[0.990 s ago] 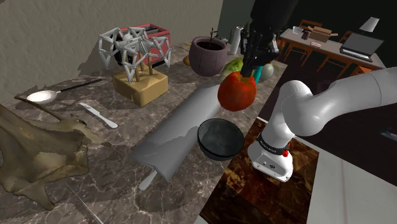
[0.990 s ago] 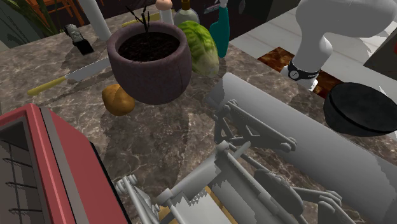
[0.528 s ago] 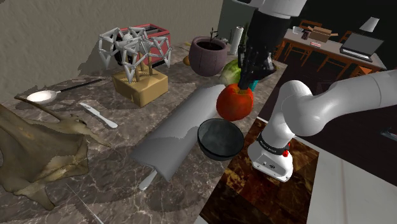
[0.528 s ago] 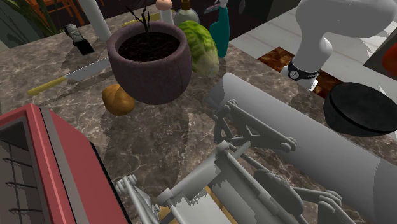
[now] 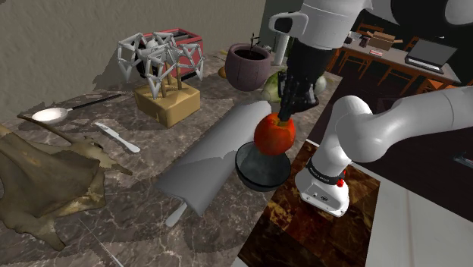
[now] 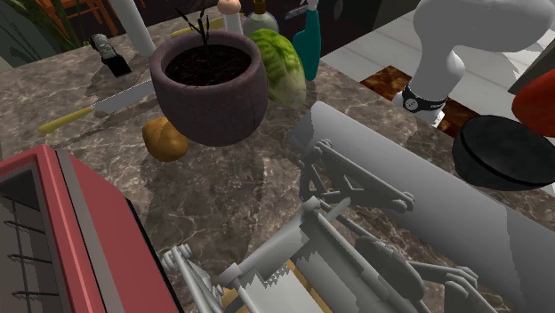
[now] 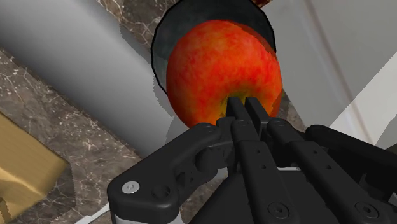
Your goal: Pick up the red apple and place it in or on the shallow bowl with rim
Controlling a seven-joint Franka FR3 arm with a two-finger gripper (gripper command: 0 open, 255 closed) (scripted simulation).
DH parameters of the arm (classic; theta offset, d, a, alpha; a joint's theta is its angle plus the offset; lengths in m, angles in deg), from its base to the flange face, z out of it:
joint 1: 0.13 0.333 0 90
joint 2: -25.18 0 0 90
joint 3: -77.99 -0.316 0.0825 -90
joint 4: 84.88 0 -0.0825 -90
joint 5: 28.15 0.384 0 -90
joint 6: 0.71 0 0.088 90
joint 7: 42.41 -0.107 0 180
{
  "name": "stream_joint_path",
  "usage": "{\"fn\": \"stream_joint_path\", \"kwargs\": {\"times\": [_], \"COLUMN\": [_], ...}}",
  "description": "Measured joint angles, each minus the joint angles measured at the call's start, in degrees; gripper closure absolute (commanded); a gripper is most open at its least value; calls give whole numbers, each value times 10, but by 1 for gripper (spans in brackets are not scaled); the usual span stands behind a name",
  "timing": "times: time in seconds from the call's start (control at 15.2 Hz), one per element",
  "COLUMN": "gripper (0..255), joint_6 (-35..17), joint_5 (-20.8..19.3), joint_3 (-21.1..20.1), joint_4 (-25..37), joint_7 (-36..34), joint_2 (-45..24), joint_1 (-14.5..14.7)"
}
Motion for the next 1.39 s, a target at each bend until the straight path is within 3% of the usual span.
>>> {"fn": "stream_joint_path", "kwargs": {"times": [0.73, 1.19, 1.25, 1.39], "gripper": [255, 255, 0, 0], "joint_6": [-72, -79, -79, -79], "joint_5": [23, 24, 24, 24], "joint_3": [-23, -24, -24, -24], "joint_4": [-92, -101, -101, -101], "joint_7": [2, 4, 4, 4], "joint_2": [20, 22, 22, 22], "joint_1": [12, 13, 13, 13]}}
